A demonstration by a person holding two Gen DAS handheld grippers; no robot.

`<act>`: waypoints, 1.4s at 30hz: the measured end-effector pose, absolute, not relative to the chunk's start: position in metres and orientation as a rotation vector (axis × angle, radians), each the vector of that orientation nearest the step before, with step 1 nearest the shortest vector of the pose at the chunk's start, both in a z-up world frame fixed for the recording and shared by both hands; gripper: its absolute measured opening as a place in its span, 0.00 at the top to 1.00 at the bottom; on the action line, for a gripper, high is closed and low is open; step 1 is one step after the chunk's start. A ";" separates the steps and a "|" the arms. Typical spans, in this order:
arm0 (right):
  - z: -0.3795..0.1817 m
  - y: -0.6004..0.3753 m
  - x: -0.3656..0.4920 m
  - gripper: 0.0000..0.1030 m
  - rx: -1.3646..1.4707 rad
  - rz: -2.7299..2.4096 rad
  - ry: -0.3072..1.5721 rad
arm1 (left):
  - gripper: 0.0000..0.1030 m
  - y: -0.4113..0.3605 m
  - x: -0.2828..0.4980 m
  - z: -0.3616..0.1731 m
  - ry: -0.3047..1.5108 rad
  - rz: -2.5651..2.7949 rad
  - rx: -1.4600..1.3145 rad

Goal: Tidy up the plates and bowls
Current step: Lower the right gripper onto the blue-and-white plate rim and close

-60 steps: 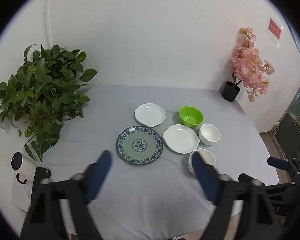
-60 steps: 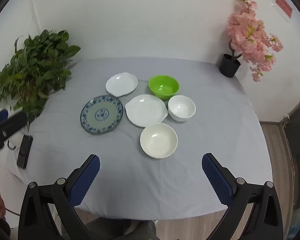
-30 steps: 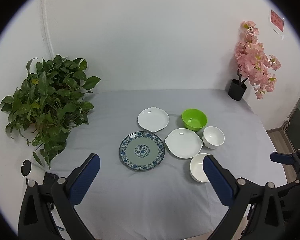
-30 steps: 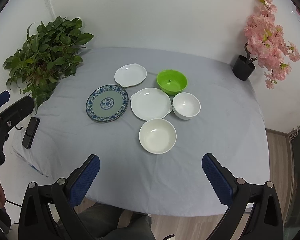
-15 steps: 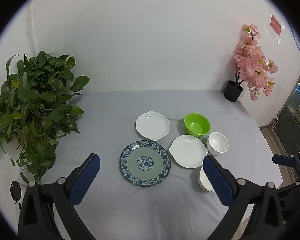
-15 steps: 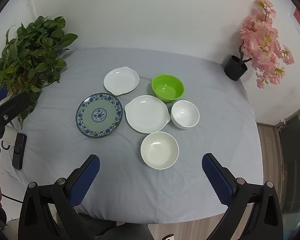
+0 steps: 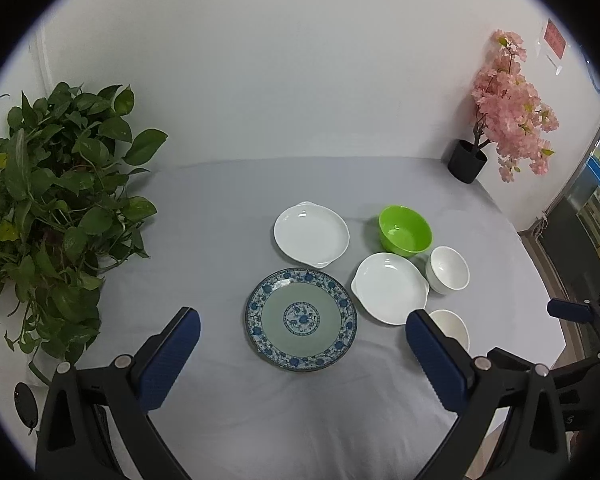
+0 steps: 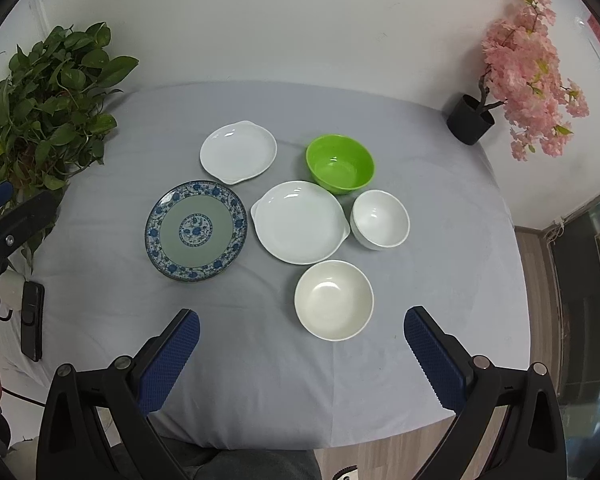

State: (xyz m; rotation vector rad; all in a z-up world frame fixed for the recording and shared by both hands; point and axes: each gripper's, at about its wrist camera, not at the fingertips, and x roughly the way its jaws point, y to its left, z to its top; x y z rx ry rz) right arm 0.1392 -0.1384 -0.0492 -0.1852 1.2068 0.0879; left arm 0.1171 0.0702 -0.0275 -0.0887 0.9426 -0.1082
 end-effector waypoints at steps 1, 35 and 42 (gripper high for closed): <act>-0.051 -0.137 0.143 0.00 -0.184 0.096 1.207 | 0.01 0.072 0.122 -0.031 0.958 -0.114 -0.097; -0.321 -0.066 0.270 0.16 0.388 0.357 1.475 | 0.11 0.133 0.289 -0.257 1.421 -0.271 -0.270; -0.340 -0.068 0.283 0.38 0.373 0.306 1.480 | 0.53 0.142 0.292 -0.278 1.496 -0.317 -0.364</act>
